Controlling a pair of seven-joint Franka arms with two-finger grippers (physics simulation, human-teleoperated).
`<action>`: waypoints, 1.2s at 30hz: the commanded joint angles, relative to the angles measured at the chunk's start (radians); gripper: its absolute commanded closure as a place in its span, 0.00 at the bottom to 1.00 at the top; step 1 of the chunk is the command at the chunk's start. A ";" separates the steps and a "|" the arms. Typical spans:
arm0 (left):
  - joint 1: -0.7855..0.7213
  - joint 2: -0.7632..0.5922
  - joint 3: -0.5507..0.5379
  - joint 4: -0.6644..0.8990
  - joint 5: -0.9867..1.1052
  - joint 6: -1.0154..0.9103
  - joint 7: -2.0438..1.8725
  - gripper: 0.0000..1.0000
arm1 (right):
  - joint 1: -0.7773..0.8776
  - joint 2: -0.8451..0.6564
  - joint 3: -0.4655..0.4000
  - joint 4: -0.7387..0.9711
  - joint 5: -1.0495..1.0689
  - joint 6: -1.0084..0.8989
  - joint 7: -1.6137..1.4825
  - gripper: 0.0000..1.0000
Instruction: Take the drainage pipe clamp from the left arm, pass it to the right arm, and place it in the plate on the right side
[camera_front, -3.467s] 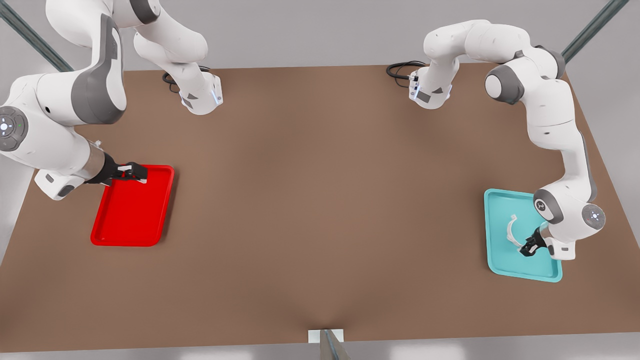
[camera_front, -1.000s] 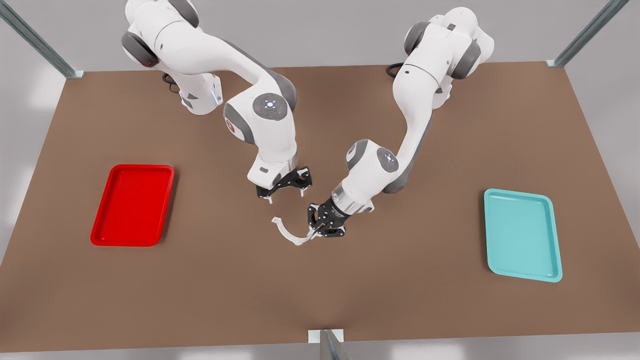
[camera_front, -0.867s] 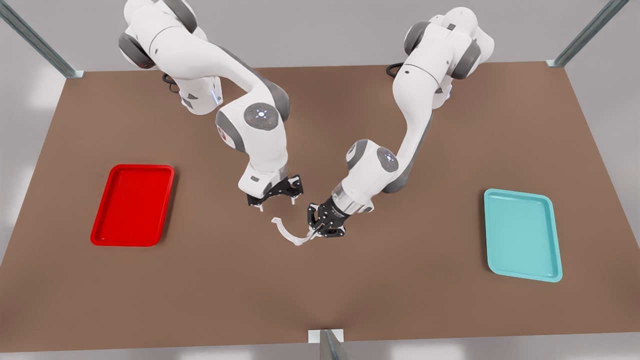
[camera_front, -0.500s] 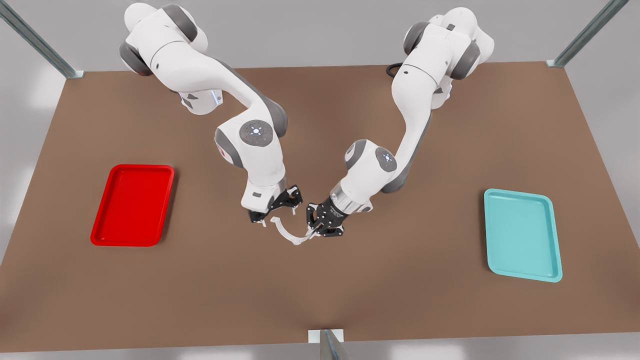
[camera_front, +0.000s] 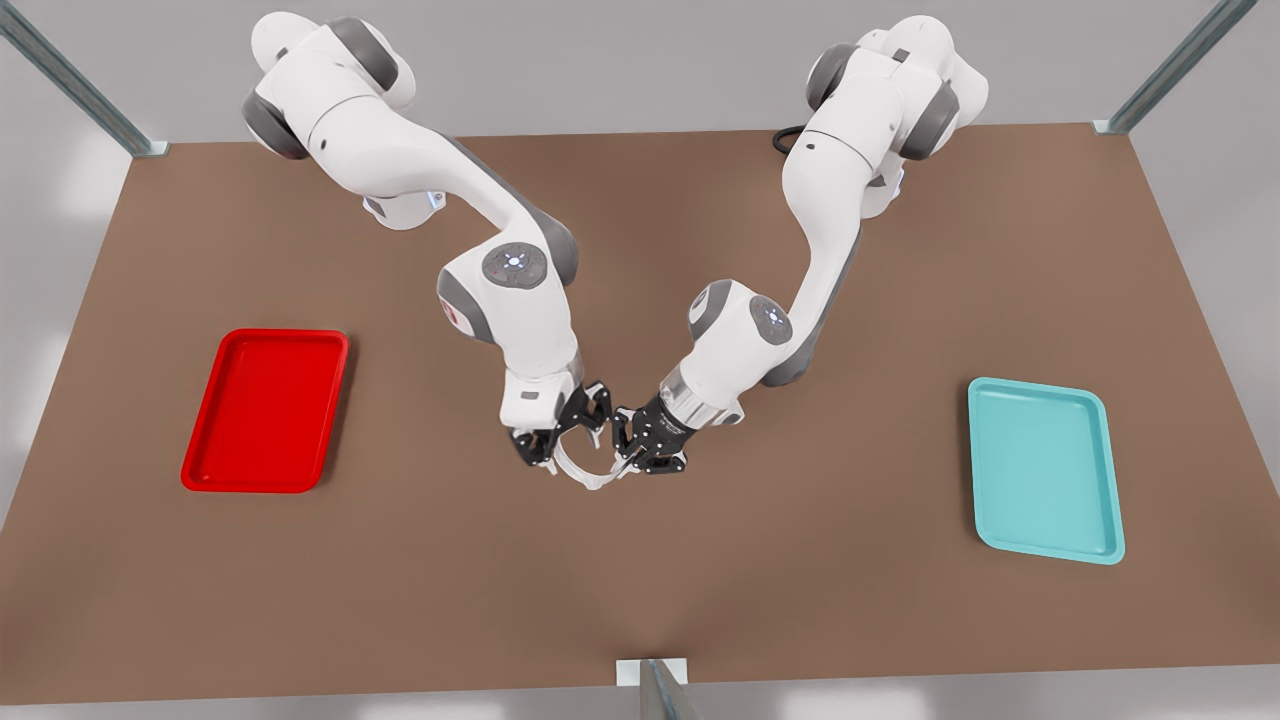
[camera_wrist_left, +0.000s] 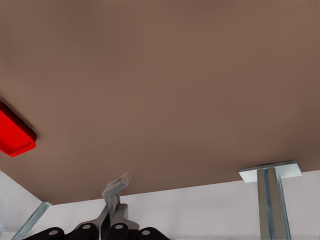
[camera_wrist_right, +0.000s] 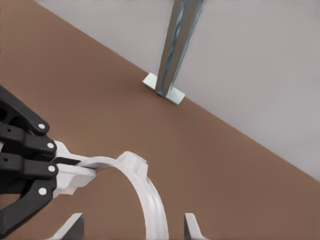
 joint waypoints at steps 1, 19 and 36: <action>-0.002 0.001 0.001 0.001 0.000 0.000 -0.404 0.79 | -0.001 -0.001 0.000 0.001 -0.003 0.027 -0.099 0.23; -0.009 0.004 0.001 0.001 0.001 0.007 -0.395 0.79 | -0.013 -0.022 0.002 -0.048 -0.146 0.025 0.013 0.54; -0.014 0.005 0.001 0.001 0.001 0.007 -0.385 0.79 | -0.058 -0.033 0.013 -0.107 -0.147 0.050 0.011 0.74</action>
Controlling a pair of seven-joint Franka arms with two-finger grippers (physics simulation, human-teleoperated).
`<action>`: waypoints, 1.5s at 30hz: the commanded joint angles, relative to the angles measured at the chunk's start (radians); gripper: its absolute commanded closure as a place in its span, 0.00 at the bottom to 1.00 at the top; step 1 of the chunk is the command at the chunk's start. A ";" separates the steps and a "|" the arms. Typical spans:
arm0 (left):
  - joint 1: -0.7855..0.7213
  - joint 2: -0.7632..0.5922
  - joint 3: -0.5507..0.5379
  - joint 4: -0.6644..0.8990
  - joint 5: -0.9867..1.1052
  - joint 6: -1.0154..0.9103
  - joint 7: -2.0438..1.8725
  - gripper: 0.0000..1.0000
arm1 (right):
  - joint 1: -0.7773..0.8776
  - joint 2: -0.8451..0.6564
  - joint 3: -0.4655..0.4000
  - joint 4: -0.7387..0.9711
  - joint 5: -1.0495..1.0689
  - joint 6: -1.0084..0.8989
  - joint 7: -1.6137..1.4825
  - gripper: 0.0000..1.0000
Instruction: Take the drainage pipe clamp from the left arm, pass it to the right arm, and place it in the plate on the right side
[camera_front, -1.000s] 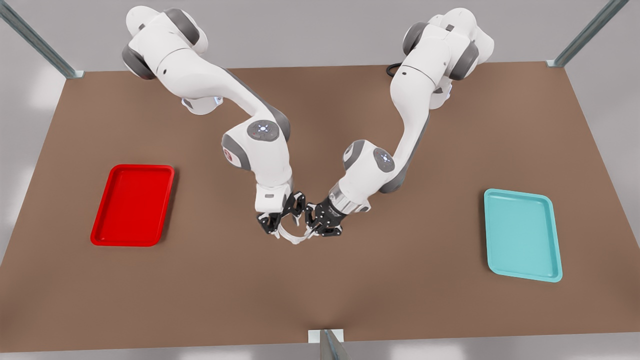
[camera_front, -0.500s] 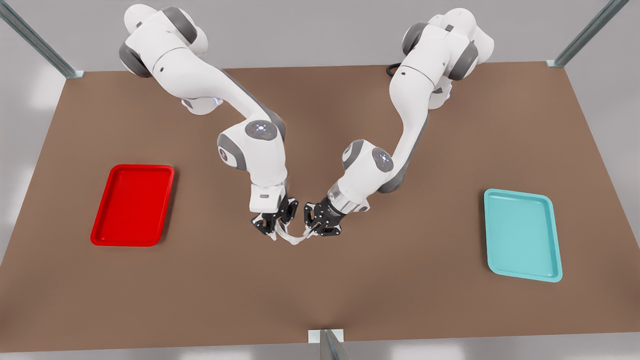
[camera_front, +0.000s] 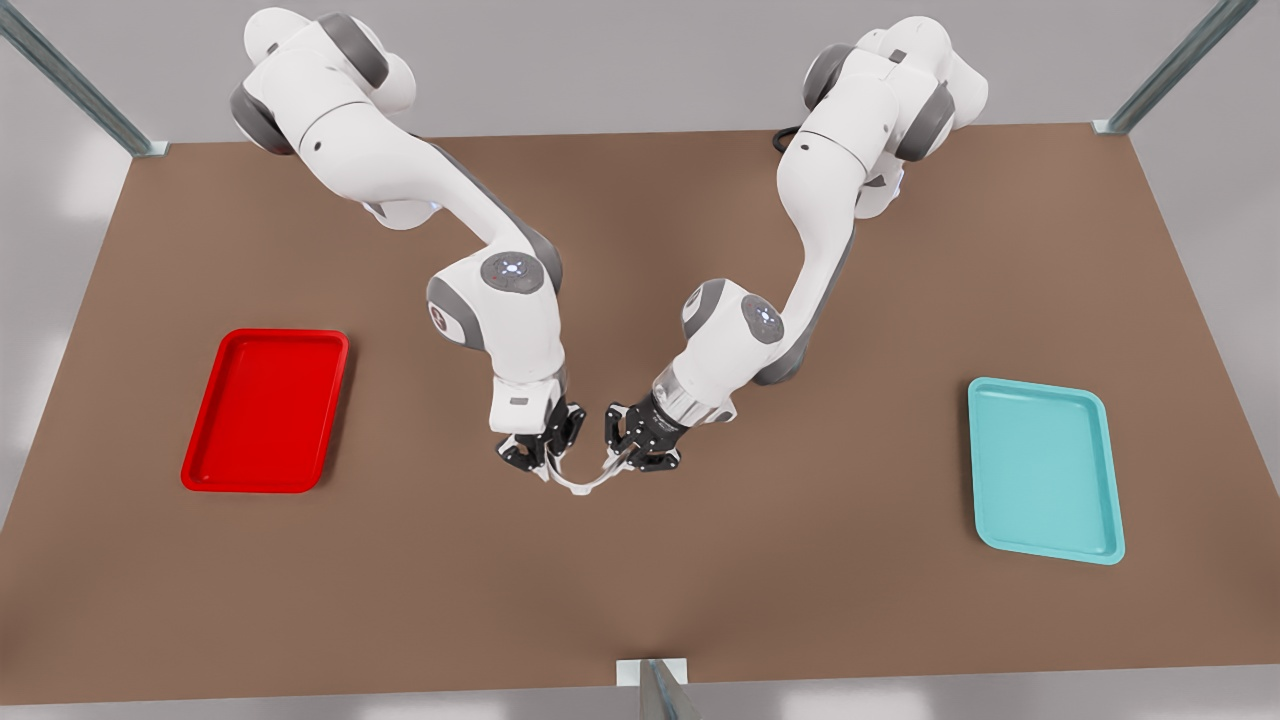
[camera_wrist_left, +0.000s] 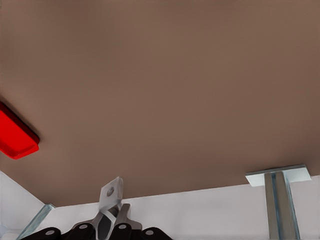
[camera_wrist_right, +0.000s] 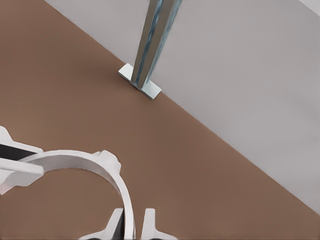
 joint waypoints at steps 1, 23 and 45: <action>0.001 -0.002 0.000 0.000 0.008 -0.001 -0.385 0.79 | -0.010 -0.005 0.001 -0.013 -0.007 0.014 0.011 0.77; 0.258 -0.087 -0.210 0.002 0.021 -0.467 0.563 0.00 | -0.815 -0.133 0.500 -0.446 -0.009 0.109 -0.003 0.79; 0.588 -0.561 -0.124 -0.191 0.650 -1.049 2.798 0.00 | -1.749 0.147 0.739 -0.644 -0.006 0.213 -0.864 0.79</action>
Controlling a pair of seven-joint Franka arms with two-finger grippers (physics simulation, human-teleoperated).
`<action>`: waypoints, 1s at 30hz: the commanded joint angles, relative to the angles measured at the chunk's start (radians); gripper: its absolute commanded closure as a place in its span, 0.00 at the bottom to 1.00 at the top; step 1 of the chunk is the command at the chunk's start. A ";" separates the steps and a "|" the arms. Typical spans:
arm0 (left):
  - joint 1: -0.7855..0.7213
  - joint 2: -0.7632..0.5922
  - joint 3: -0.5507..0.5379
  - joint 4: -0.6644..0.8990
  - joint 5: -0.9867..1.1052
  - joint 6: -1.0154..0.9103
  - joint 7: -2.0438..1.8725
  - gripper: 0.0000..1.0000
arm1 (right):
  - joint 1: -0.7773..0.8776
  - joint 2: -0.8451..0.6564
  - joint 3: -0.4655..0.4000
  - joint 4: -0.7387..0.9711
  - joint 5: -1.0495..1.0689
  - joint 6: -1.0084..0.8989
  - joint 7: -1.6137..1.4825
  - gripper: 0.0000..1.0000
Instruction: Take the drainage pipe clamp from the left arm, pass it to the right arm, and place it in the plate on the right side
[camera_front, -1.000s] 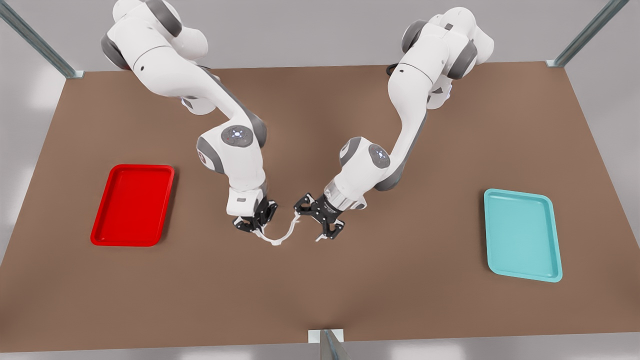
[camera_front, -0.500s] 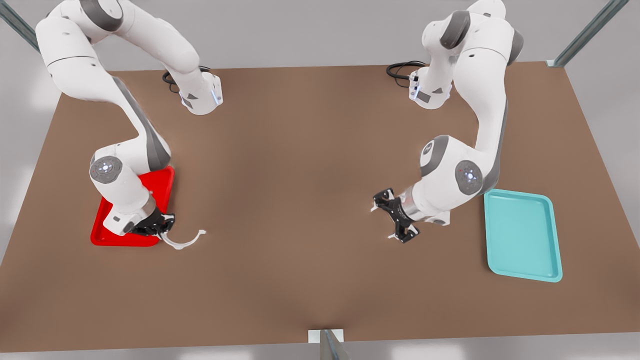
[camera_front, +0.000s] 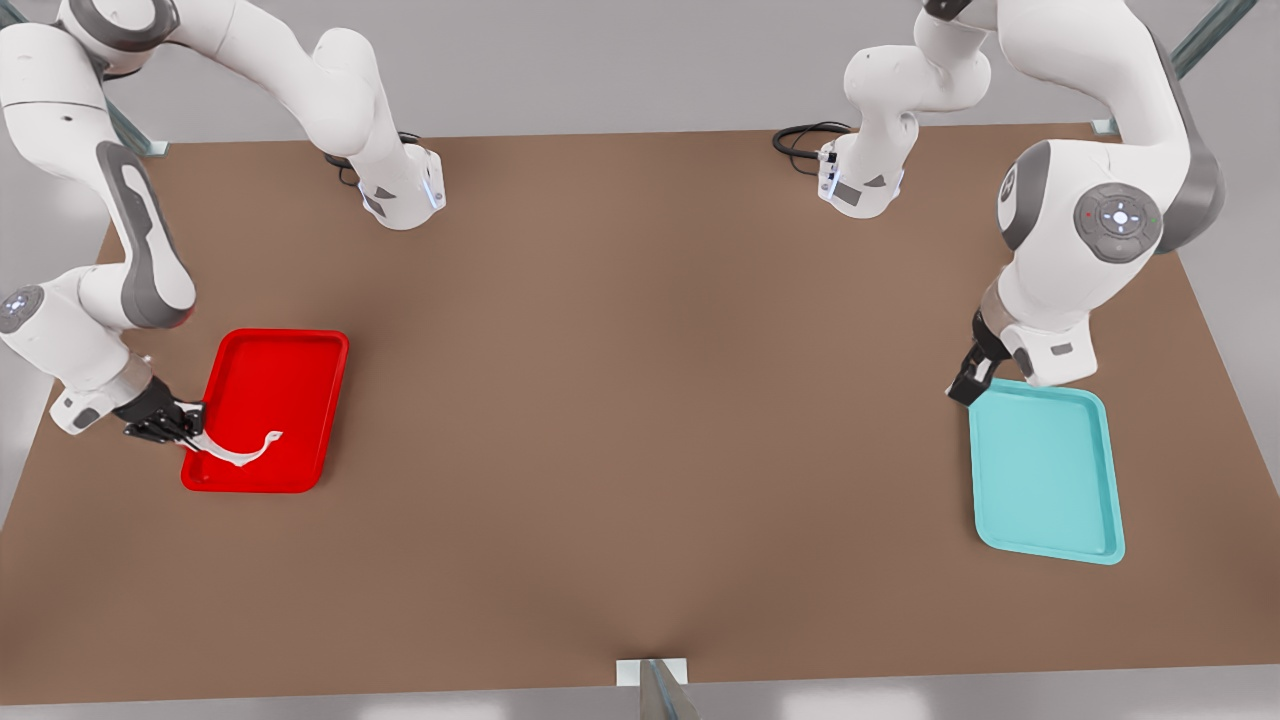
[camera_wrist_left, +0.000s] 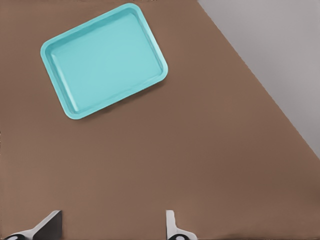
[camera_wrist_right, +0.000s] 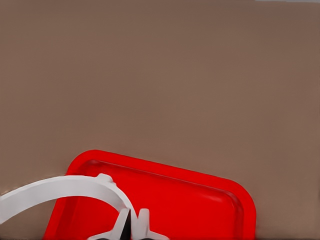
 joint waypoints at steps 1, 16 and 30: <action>-0.002 0.000 0.000 0.001 0.020 -0.014 1.012 0.00 | -0.005 0.002 -0.004 -0.004 -0.007 0.009 -0.440 0.79; -0.003 0.047 0.000 0.001 0.014 -0.031 1.004 0.00 | 0.310 0.055 0.173 0.364 -0.180 -0.547 -0.006 0.00; 0.003 0.055 0.000 0.048 0.009 -0.087 1.015 0.00 | 1.694 -0.571 -1.259 0.646 0.588 -1.029 0.187 0.00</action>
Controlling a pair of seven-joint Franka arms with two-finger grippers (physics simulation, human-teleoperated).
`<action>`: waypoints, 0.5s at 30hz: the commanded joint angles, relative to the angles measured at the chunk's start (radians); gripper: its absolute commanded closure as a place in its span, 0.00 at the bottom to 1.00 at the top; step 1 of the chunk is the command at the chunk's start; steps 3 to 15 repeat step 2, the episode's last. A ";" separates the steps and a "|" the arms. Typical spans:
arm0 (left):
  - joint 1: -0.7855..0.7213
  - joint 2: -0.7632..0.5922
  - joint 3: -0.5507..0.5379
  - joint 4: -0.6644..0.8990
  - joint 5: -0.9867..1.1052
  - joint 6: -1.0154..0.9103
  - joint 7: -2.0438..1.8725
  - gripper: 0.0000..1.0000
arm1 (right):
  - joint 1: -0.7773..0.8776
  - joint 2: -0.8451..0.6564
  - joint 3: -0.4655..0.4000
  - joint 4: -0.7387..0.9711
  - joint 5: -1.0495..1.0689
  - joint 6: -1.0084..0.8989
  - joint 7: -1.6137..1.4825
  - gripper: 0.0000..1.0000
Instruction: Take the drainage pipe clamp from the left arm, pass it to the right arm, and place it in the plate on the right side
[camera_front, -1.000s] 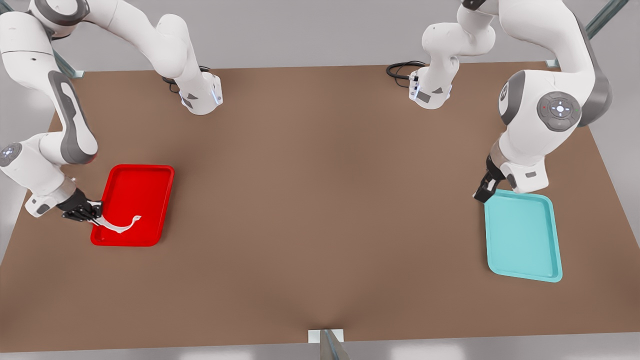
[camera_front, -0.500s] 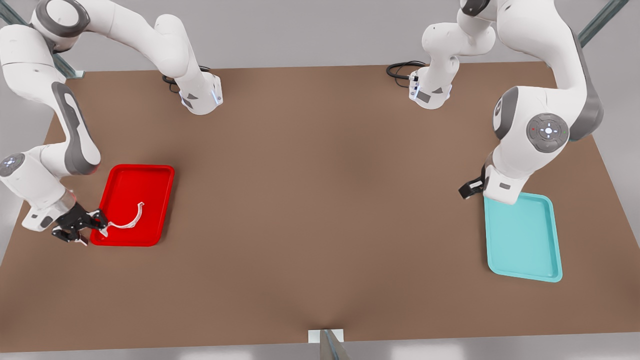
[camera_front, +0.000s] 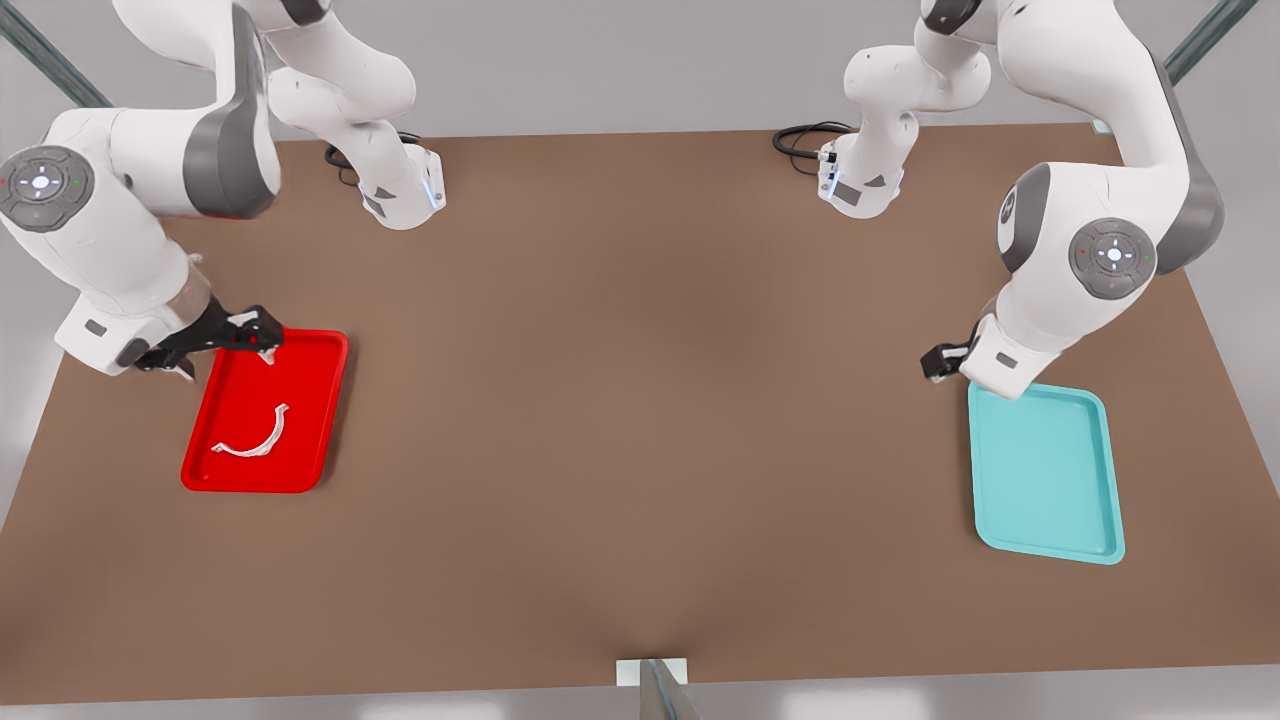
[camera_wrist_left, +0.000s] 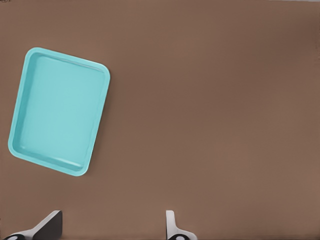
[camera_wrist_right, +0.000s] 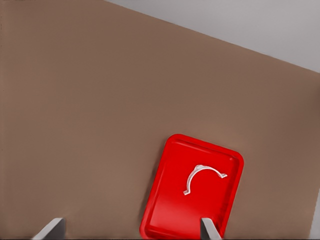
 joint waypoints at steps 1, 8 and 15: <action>-0.001 -0.001 0.000 0.001 0.000 -0.010 0.196 0.00 | 0.036 0.012 0.000 0.008 0.080 -0.119 0.133 0.00; -0.001 -0.001 0.000 0.001 0.000 -0.010 0.196 0.00 | 0.038 0.012 0.001 0.008 0.080 -0.119 0.133 0.00; -0.001 -0.001 0.000 0.001 0.000 -0.010 0.196 0.00 | 0.038 0.012 0.001 0.008 0.080 -0.119 0.133 0.00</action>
